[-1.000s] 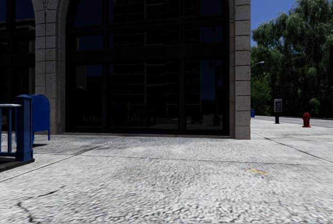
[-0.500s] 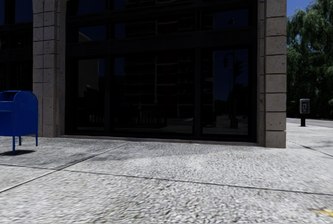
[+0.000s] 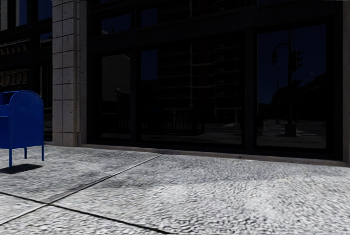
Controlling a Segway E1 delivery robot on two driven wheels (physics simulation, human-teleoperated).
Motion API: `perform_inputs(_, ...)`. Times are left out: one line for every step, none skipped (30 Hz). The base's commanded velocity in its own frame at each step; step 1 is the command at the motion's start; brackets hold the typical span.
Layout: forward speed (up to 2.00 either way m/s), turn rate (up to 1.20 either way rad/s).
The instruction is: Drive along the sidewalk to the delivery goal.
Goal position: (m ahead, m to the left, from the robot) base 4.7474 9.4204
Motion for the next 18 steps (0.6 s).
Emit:
perform_inputs(1.85,0.43)
perform_inputs(1.85,0.43)
perform_inputs(1.85,0.43)
perform_inputs(1.85,0.43)
perform_inputs(1.84,0.43)
perform_inputs(1.84,0.43)
perform_inputs(1.84,0.43)
perform_inputs(1.84,0.43)
perform_inputs(1.83,0.43)
perform_inputs(1.8,0.43)
perform_inputs(1.76,0.43)
perform_inputs(1.76,0.43)
perform_inputs(1.69,0.43)
perform_inputs(1.62,0.43)
perform_inputs(1.58,0.43)
perform_inputs(1.58,0.43)
perform_inputs(1.55,0.43)
perform_inputs(1.52,0.43)
